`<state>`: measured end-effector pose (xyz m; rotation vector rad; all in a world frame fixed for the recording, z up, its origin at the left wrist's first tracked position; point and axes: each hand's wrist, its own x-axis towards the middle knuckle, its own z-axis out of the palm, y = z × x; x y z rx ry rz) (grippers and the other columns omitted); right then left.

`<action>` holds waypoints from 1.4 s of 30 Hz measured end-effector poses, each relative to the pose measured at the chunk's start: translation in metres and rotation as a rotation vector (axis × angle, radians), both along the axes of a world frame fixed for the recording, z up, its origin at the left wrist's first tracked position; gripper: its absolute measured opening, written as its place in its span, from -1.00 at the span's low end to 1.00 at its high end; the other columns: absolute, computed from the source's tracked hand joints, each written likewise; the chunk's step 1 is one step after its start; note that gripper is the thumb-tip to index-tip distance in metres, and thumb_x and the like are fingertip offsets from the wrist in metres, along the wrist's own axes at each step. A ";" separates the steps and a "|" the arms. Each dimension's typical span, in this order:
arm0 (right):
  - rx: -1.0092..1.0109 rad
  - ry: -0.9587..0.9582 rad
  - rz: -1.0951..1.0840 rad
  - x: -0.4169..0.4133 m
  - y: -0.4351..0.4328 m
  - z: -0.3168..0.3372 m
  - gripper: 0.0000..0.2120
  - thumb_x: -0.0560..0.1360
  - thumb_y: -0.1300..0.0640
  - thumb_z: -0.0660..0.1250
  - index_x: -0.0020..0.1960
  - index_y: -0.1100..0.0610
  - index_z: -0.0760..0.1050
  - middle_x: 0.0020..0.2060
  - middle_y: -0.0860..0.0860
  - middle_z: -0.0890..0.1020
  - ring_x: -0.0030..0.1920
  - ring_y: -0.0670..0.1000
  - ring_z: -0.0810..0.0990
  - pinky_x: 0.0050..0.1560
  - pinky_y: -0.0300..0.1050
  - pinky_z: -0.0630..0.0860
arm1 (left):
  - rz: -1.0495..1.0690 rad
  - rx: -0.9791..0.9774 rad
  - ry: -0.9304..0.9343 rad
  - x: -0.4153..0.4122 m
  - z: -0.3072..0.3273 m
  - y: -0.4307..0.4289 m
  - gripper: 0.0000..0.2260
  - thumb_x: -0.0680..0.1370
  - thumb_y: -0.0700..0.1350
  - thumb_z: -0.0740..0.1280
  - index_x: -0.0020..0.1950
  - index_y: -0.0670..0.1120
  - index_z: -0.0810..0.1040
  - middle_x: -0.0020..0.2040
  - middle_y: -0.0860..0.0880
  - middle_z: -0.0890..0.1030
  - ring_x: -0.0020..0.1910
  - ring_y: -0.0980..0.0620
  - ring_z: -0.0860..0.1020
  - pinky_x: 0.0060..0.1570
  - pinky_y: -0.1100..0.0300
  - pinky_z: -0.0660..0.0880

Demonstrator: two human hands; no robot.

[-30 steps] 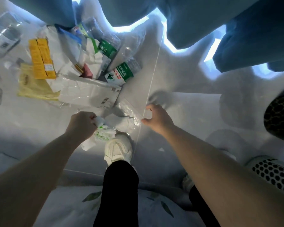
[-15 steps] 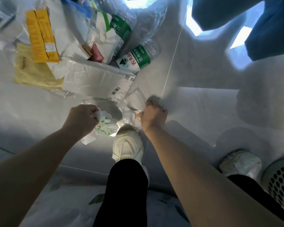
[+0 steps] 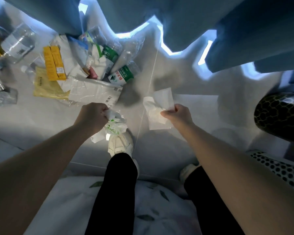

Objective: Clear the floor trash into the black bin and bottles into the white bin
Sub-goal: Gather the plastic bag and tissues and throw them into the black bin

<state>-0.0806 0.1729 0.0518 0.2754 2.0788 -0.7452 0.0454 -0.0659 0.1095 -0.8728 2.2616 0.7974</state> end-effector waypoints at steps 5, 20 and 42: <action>-0.019 0.040 -0.131 -0.035 0.052 0.059 -0.64 0.35 0.12 0.53 0.04 0.10 0.44 -0.11 -0.03 0.53 -0.07 -0.01 0.53 -0.02 -0.07 0.55 | -0.086 0.008 0.018 -0.049 0.046 0.040 -0.85 0.47 -0.28 0.35 0.02 -0.27 0.62 -0.07 -0.25 0.64 -0.17 -0.10 0.47 -0.16 0.17 0.31; -0.084 0.173 -0.419 -0.123 0.230 0.170 -0.66 0.35 0.08 0.53 0.08 0.08 0.55 -0.05 -0.02 0.63 -0.03 0.01 0.63 0.02 -0.01 0.62 | -0.344 0.037 0.113 -0.208 0.148 0.230 -0.83 0.40 -0.26 0.41 -0.02 -0.18 0.64 -0.10 -0.16 0.64 -0.06 -0.16 0.55 -0.12 0.18 0.37; 0.101 0.393 -0.951 -0.167 0.517 0.153 -0.76 0.45 0.10 0.43 0.04 0.08 0.44 -0.11 -0.09 0.51 -0.17 -0.14 0.47 -0.24 -0.29 0.37 | -0.534 0.170 0.238 -0.387 0.059 0.568 -0.69 0.49 -0.23 0.30 0.22 -0.08 0.53 0.11 -0.12 0.57 0.10 -0.13 0.53 -0.04 0.17 0.46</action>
